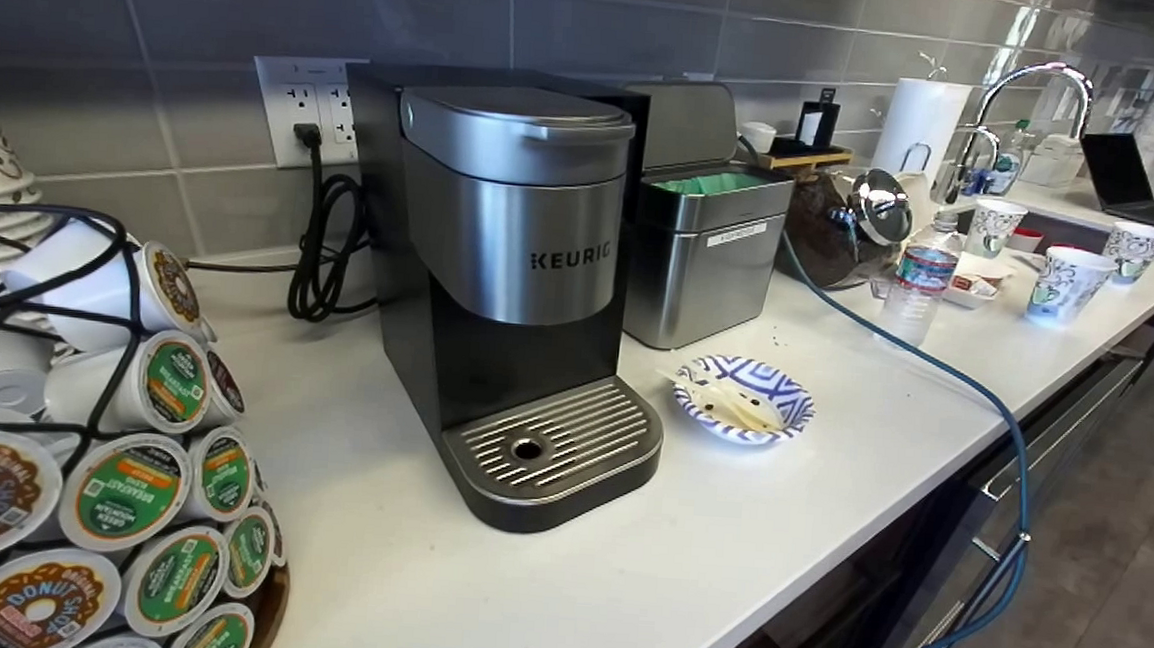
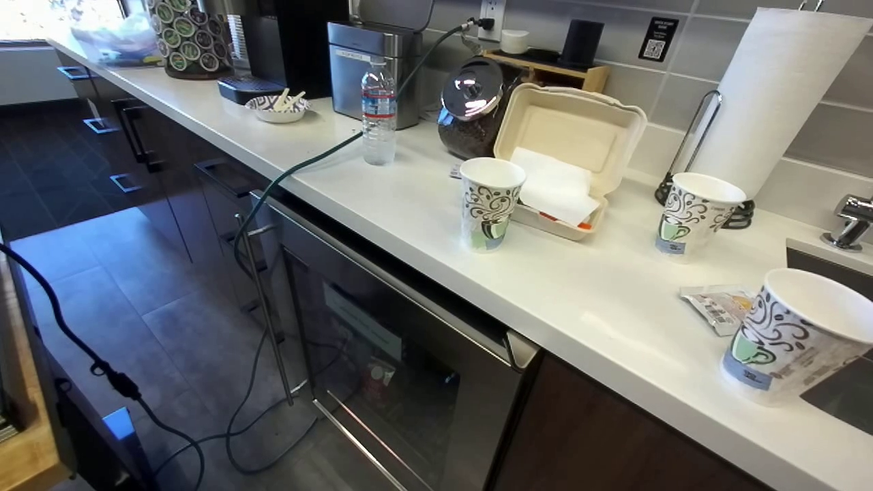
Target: Use the tissue to wipe the counter
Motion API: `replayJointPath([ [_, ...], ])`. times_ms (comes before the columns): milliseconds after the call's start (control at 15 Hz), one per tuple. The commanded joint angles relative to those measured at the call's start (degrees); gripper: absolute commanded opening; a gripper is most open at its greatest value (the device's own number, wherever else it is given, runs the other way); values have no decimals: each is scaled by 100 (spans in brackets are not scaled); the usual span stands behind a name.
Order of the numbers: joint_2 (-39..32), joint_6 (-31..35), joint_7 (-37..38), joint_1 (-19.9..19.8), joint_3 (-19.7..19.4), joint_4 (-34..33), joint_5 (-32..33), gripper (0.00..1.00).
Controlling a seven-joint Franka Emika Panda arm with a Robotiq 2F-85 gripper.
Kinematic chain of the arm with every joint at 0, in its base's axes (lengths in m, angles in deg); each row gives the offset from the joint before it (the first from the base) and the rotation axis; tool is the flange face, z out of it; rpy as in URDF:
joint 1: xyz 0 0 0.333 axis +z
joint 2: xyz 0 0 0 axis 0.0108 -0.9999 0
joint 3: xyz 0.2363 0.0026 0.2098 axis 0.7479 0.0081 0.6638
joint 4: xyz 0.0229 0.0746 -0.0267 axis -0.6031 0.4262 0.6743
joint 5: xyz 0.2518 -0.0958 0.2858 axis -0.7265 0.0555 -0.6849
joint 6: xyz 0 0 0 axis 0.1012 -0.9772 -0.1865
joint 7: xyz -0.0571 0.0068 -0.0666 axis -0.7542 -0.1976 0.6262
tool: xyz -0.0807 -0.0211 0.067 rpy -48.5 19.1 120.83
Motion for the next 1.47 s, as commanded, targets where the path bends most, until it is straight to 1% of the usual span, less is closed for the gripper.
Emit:
replayJointPath([
  [0, -1381, 405, -265, -116, -346, -1139, 248, 100],
  [200, -2364, 506, -309, 23, -564, -2131, 37, 100],
  [267, -2704, 464, -287, 35, -576, -2489, -102, 100],
  [400, -3363, 371, -44, 140, -640, -3185, -303, 100],
  [533, -4016, 316, 197, 210, -713, -3863, -649, 100],
  [667, -4645, 372, 143, 268, -797, -4524, -958, 100],
  [733, -3954, 520, 81, 276, -760, -3743, -669, 100],
  [800, -4179, 516, 75, 302, -784, -3961, -704, 100],
  [867, -4238, 516, 74, 311, -792, -3983, -701, 100],
  [1133, -4110, 516, 73, 312, -804, -3944, -694, 100],
  [1200, -4346, 984, 136, 331, -798, -3985, -808, 100],
  [1267, -4609, 1588, 17, 358, -818, -4022, -1174, 100],
  [1400, -5132, 2496, -190, 401, -798, -4199, -1728, 100],
])
